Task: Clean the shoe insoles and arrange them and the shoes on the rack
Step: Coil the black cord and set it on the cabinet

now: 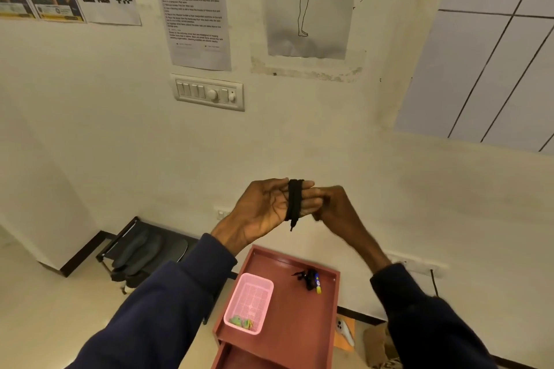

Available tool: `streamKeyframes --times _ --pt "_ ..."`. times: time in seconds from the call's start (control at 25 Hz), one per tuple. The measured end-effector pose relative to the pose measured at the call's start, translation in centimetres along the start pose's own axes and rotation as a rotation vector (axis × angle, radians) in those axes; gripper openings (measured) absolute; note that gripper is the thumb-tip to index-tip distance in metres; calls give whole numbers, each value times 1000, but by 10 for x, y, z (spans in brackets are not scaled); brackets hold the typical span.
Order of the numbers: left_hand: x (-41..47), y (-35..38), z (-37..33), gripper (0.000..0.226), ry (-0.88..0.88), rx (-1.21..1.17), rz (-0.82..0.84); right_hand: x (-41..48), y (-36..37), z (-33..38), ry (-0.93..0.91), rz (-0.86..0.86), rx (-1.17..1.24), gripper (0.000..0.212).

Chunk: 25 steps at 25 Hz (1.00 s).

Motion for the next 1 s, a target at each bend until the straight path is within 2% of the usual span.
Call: streamKeyframes --times 0.04,0.12,0.2,0.28,0.36,0.4,0.44,0.56,0.68,0.76,0.84,0.92,1.0 --pt "2 0 -4 46 30 -61 23 -11 10 -7 46 13 56 48" --pt "8 -4 -12 47 111 -159 40 -35 33 -16 154 69 148 31" --pt "14 -13 -19 46 212 -121 9 -53 48 -15 204 123 131 23" --pt "19 -22 -24 57 323 90 -22 -59 50 -5 143 157 7 22" --pt "22 -32 -21 80 344 223 -76 -56 40 14 49 170 -153 24" --pt "22 -36 -18 83 349 275 -109 -52 33 23 2 169 -258 26" --pt "20 -39 -15 76 366 340 -136 -47 25 30 -34 160 -392 27" --pt "16 -36 -2 41 307 408 -187 -24 -4 51 -100 47 -760 20" --pt "9 -22 12 45 89 400 -154 2 -25 60 -209 -64 -854 18" --pt "3 -14 15 49 -20 397 -107 16 -30 48 -216 -99 -742 17" --pt "-2 -12 14 48 -70 277 -76 23 -30 27 -161 -87 -500 15" --pt "-5 -10 10 44 -75 118 -40 16 -18 5 -93 -71 -295 18" --pt "-7 -8 4 42 -18 -35 -15 -1 4 -12 -61 -54 -190 23"
Point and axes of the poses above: each hand's wrist, its own x-axis towards the middle knuckle, its own y-axis out of the palm, z = x × y, the point moved 5 cm from there along x, towards the middle knuckle, and after that the axes turned 2 degrees about y, right-handed, at the moved point
